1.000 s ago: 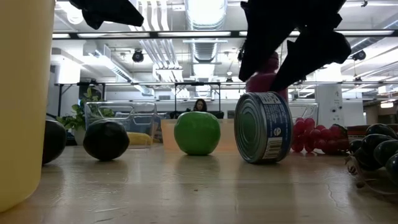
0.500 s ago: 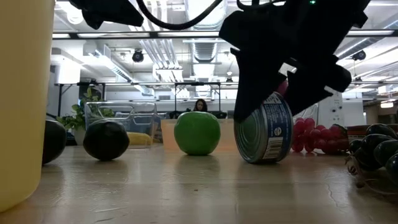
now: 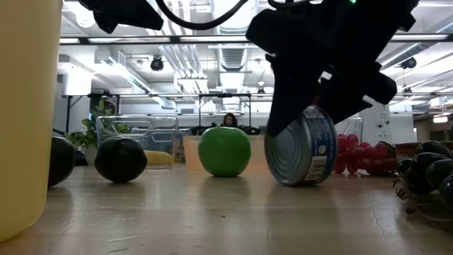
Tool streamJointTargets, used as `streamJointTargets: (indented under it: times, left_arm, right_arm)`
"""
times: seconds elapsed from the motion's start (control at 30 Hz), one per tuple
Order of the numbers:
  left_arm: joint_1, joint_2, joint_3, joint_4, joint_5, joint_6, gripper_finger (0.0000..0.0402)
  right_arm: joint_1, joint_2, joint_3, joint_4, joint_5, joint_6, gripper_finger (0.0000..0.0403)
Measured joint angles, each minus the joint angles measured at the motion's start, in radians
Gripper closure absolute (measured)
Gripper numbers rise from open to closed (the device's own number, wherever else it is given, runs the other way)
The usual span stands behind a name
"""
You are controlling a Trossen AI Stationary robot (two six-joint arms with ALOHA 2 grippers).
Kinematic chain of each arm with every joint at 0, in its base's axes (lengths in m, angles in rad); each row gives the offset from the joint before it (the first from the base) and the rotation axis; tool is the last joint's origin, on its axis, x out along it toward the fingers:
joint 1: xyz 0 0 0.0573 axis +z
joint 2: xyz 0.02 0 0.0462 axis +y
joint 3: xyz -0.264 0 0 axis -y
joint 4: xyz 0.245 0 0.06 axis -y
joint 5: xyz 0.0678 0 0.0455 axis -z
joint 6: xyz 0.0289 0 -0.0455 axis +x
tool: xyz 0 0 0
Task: Pick & Place Food Item
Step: Put the blue tuna can into the orange bin
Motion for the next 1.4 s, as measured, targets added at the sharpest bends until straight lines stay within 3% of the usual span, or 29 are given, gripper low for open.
streamJointTargets:
  times: [0.4, 1.4]
  left_arm:
    - [0.000, 0.000, 0.000, 0.000, 0.000, 0.000, 0.0355]
    - [0.000, 0.000, 0.000, 0.000, 0.000, 0.000, 0.0355]
  right_arm:
    - [0.002, 0.000, 0.000, 0.013, -0.006, -0.017, 0.0271]
    - [0.006, -0.002, 0.000, 0.041, -0.001, -0.137, 0.0256]
